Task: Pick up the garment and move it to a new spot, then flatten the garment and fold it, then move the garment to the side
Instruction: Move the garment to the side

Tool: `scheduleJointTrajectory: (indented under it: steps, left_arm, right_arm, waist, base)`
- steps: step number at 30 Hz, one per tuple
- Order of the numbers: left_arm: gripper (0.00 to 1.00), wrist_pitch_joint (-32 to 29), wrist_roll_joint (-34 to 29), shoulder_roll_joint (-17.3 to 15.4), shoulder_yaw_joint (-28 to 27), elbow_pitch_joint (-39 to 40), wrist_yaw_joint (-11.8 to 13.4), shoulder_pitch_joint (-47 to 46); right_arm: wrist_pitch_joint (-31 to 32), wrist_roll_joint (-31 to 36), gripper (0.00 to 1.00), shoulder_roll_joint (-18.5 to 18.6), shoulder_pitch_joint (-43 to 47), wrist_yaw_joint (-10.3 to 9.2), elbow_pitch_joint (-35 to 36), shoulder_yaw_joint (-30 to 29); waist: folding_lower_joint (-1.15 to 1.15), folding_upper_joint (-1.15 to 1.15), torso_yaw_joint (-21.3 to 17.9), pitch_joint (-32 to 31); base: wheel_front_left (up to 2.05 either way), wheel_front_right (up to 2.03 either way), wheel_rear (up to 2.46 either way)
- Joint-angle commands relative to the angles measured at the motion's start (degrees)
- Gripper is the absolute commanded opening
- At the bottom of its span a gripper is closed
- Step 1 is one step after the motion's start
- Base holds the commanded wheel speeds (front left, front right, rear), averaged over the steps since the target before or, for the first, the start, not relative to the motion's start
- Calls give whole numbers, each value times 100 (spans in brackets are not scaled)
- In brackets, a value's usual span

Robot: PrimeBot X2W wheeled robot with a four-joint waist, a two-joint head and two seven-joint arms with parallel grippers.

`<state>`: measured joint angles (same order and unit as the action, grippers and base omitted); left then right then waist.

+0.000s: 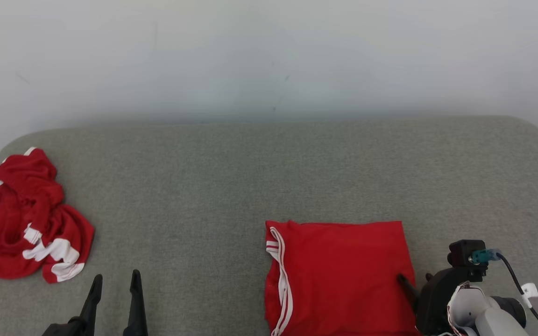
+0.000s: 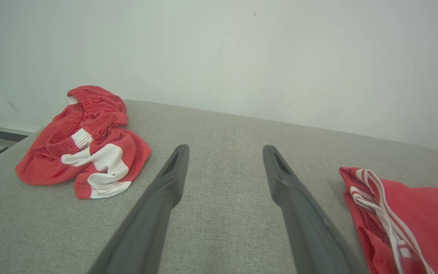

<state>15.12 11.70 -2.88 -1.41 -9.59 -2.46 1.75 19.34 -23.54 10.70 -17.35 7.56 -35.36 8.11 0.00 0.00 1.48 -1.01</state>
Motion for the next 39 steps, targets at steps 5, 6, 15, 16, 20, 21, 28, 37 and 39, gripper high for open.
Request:
scheduleJointTrajectory:
  steps: [5, 6, 15, 16, 20, 21, 28, 37, 39]
  left_arm:
    - [100, 0, 22, -1, 104, 46, 27, -182]
    - [100, 0, 26, 0, 126, 51, 30, -202]
    - [100, 0, 83, 0, 174, 112, 97, -204]
    - [100, 0, 85, -1, 185, 121, 106, -211]
    - [100, 0, 103, -1, 231, 192, 132, -258]
    - [100, 0, 110, -1, 234, 214, 134, -270]
    - [100, 0, -43, 0, 135, 426, 98, -312]
    - [100, -1, -435, -7, 97, 544, -117, -637]
    - [100, 0, -508, -29, 144, 570, -191, -739]
  right_arm:
    - [686, 68, 100, -13, -326, -16, -508, -2]
    - [812, 38, 100, -29, -348, -16, -574, 22]
    - [1099, 137, 0, 327, -601, -17, -457, 556]
    - [1136, 154, 0, 396, -643, -17, -417, 658]
    - [1242, 107, 0, 699, -888, -17, -176, 1086]
    - [1258, 113, 0, 777, -972, -17, -109, 1206]
    - [1119, 46, 0, 1153, -1693, -17, 78, 1737]
    - [428, -85, 0, 1450, -2619, -17, -306, 1706]
    - [218, -69, 0, 1474, -2790, -17, -509, 1582]
  waist:
    - [0, 0, 365, 389]
    - [0, 0, 394, 423]
    - [0, 0, 375, 475]
    - [0, 0, 352, 470]
    - [0, 0, 241, 497]
    - [0, 0, 199, 515]
    - [0, 0, -320, 784]
    - [0, 0, -1215, 1365]
    - [0, 0, -1402, 1509]
  base:
    - [0, 0, 0]
    - [0, 0, 0]
    - [0, 0, 0]
    - [0, 0, 0]
    - [0, 0, 0]
    - [0, 0, 0]
    - [0, 0, 0]
    - [0, 0, 0]
    - [0, 0, 0]
